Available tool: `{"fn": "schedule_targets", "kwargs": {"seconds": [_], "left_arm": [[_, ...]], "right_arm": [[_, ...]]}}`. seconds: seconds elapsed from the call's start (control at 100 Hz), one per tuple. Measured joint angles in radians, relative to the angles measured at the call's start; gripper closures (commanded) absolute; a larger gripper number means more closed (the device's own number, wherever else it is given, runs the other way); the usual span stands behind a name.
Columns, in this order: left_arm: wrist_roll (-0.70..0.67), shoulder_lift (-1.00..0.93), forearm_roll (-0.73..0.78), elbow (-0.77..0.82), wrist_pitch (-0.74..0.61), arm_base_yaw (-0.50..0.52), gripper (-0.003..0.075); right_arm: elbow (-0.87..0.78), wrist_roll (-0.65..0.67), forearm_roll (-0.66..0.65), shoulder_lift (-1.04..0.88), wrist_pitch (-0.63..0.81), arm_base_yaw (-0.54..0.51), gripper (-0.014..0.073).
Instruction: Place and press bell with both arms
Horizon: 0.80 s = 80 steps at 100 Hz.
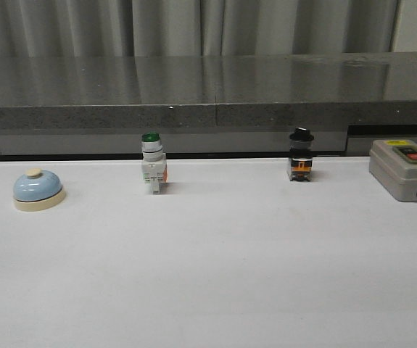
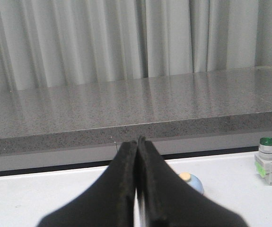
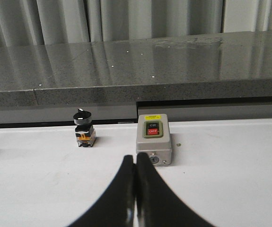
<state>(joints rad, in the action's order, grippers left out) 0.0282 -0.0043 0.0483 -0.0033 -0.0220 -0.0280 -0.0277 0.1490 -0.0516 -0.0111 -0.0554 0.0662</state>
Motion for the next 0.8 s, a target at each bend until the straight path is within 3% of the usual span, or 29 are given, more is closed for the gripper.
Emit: {"fn": "schedule_targets", "kwargs": {"seconds": [0.5, 0.64, 0.8], "left_arm": [[0.000, 0.000, -0.021, 0.000, 0.022, 0.000, 0.0741], [0.000, 0.002, -0.054, -0.030, 0.120, 0.000, 0.0741], [0.000, 0.105, -0.083, -0.172, 0.247, 0.000, 0.0741]], "right_arm": [[0.000, 0.000, 0.000, 0.000, 0.000, 0.000, 0.0658], [0.000, 0.000, 0.000, 0.000, 0.000, 0.000, 0.0658], [0.000, 0.000, 0.000, 0.000, 0.000, 0.000, 0.0658]]}}
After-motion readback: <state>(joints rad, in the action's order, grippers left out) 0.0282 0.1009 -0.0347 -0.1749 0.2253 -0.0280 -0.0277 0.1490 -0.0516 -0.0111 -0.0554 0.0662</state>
